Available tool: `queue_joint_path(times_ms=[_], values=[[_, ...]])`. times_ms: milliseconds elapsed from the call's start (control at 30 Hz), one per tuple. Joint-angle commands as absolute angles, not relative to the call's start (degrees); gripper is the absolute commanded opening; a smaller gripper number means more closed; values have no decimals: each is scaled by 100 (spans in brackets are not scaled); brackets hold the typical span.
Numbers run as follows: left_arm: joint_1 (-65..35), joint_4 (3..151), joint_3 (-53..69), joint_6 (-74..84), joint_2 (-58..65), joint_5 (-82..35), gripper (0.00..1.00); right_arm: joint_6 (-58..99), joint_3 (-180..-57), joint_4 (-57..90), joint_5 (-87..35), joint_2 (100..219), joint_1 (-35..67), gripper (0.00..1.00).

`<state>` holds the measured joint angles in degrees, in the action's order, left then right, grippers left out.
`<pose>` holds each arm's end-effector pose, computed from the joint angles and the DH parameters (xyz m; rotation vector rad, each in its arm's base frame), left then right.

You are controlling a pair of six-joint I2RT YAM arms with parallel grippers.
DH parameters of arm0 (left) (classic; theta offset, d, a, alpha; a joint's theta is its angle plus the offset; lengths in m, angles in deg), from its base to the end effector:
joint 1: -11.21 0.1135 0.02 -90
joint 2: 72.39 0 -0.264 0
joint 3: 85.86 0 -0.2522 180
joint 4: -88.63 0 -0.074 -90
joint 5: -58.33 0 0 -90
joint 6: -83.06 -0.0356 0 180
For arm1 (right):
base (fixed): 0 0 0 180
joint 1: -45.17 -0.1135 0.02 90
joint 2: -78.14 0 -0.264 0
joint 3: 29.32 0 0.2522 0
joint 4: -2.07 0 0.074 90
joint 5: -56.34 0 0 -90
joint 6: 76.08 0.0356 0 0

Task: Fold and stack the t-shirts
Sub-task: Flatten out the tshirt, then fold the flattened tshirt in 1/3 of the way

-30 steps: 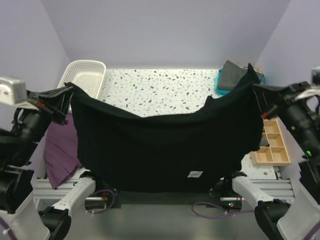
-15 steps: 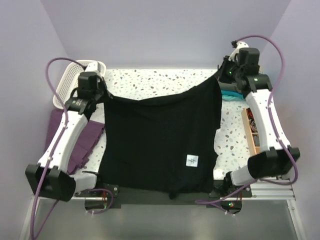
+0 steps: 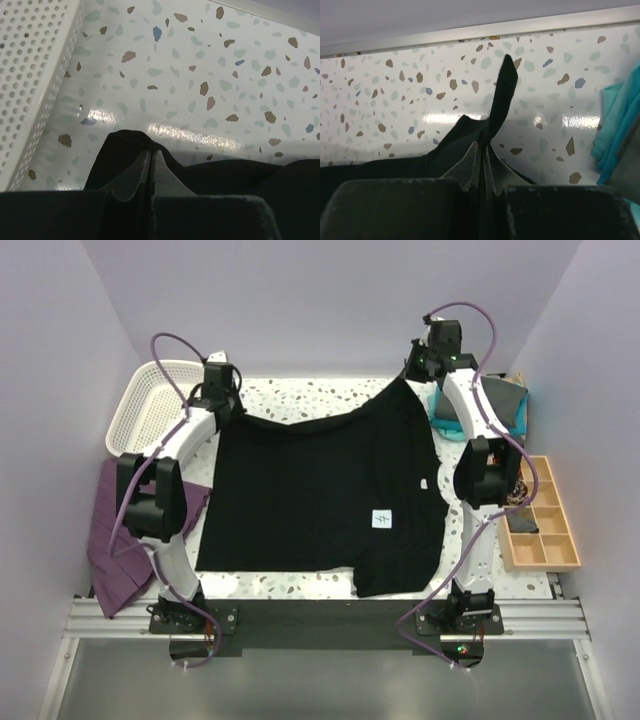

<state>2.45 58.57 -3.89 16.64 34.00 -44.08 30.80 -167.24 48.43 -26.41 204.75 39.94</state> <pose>0.4254 -0.0578 0.2625 -0.4021 2.1871 -0.0669 0.5117 0.0513 0.3121 0.1510 2.1941 0.3558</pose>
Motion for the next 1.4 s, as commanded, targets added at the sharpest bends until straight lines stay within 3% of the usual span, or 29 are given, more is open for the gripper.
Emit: queue_joint_path(times_ms=[0,133,367,667,1033,1267,1367], values=[[320,6440,-883,1460,3774,-4538,0,3115,-17763,4783,-2505,20925,4007,0],[391,6581,-918,1442,3959,-4450,0,3053,-17747,4861,-2417,20867,4007,0],[391,6291,-225,1696,3521,-4389,0,2974,-15247,4765,-2452,19233,3946,0],[382,6107,1208,1898,2650,-3905,0,3026,-13303,5266,-3348,17677,3507,0],[382,5949,2035,1961,2166,-4467,0,3114,-11464,5328,-4314,16999,3295,0],[391,5746,1938,1891,2455,-5241,0,3246,-11129,5284,-5360,17025,3287,0],[391,5711,1815,1846,2728,-5023,0,3264,-11049,5178,-5466,17147,3304,0]])
